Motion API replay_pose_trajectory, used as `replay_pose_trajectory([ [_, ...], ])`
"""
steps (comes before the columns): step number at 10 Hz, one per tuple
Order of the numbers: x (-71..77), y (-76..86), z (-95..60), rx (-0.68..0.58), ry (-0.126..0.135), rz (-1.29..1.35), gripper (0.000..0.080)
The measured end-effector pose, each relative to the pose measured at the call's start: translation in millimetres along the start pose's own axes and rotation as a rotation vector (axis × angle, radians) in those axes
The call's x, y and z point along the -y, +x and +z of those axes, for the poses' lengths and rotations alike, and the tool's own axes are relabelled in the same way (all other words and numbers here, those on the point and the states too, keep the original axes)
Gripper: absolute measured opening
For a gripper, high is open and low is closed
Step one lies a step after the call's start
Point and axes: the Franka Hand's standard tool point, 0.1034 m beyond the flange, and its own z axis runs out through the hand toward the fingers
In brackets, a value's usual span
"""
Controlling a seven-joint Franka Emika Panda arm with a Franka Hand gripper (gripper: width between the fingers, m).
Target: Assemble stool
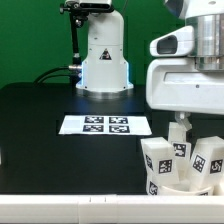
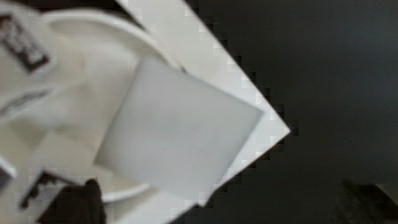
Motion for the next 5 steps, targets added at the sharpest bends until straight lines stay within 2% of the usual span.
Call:
replay_pose_trajectory([
  [2,5.0,-5.5,-3.0,0.062,0.005,-0.338,0.0649],
  [3,6.9,-3.0,-4.7,0.034,0.010,-0.393,0.0649],
  [5,2.0,-0.6,-3.1,0.032,-0.006,-0.504,0.0649],
])
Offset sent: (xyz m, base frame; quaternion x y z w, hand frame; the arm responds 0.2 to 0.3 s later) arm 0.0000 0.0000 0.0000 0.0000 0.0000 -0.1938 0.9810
